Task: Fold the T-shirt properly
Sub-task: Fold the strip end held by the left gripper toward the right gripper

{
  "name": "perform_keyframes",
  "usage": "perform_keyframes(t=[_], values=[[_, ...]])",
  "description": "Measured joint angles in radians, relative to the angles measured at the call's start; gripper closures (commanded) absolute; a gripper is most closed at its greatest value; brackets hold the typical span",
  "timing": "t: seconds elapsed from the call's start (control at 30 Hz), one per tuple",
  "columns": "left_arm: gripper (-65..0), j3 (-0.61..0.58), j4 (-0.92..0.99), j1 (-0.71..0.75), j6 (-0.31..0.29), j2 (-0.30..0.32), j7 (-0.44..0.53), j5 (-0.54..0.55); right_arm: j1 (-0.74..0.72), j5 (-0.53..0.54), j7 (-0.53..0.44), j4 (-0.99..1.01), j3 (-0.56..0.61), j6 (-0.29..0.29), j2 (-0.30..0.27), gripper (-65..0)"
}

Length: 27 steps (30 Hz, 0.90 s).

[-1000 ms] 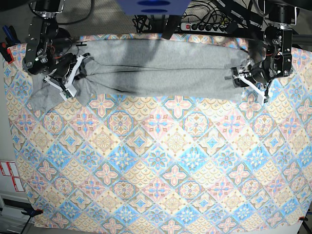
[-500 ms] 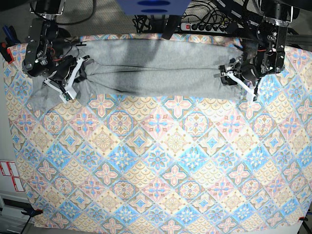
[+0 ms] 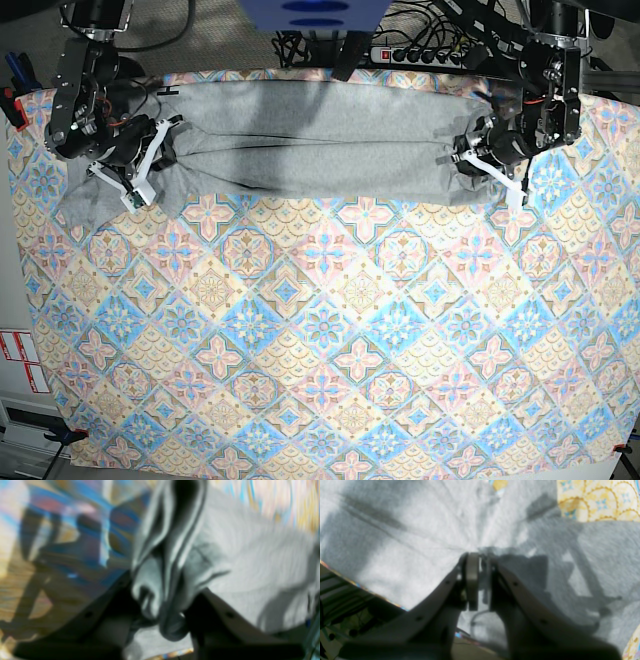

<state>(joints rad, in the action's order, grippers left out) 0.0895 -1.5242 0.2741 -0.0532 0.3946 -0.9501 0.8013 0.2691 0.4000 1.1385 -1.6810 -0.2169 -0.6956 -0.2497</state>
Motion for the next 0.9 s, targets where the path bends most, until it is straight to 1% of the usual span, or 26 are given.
perform_keyframes(t=[0.07,0.23,0.37,0.43,0.57,0.67,0.73,0.8,0.83,0.87,0.9], values=[[0.0,0.035,0.002,0.0,0.002,-0.001,0.0,-0.003,0.0,0.0,0.003,0.0,0.0,0.0,0.0,-5.6],[0.0,0.156,0.002,-0.001,-0.003,-0.002,-0.003,-0.004,0.0,0.0,0.001,0.0,0.0,0.0,0.0,-5.6],[0.0,0.213,0.004,-0.018,0.002,-0.001,-0.001,-0.094,0.0,0.0,0.0,0.0,0.0,0.0,0.0,-5.6],[0.0,0.246,0.004,-0.025,-0.005,-0.002,-0.003,-0.124,0.0,0.0,0.0,0.0,0.0,0.0,0.001,-5.6],[0.0,0.288,0.004,-0.024,0.004,-0.002,-0.002,-0.156,0.0,0.0,0.0,0.0,0.0,0.0,0.0,-5.6],[0.0,0.291,-0.018,-0.021,0.005,-0.002,-0.008,-0.156,0.0,0.0,0.0,0.0,0.0,0.0,0.0,-5.6],[0.0,0.278,-0.096,0.007,0.005,-0.013,-0.007,-0.149,0.0,0.0,0.001,0.0,0.0,0.0,0.0,-5.6],[0.0,0.244,-0.184,0.04,0.002,-0.045,0.007,-0.126,0.0,0.0,0.0,0.0,0.0,0.0,0.0,-5.6],[0.0,0.219,-0.218,0.053,0.008,-0.06,0.005,-0.116,0.0,0.001,-0.001,0.0,0.0,0.0,0.0,-5.6],[0.0,0.197,-0.246,0.063,0.001,-0.079,-0.004,-0.106,0.0,0.001,0.0,0.0,0.0,0.0,0.0,-5.6],[0.0,0.172,-0.27,0.071,0.002,-0.106,-0.015,-0.085,0.0,0.0,0.0,0.0,0.0,0.0,0.001,-5.6]])
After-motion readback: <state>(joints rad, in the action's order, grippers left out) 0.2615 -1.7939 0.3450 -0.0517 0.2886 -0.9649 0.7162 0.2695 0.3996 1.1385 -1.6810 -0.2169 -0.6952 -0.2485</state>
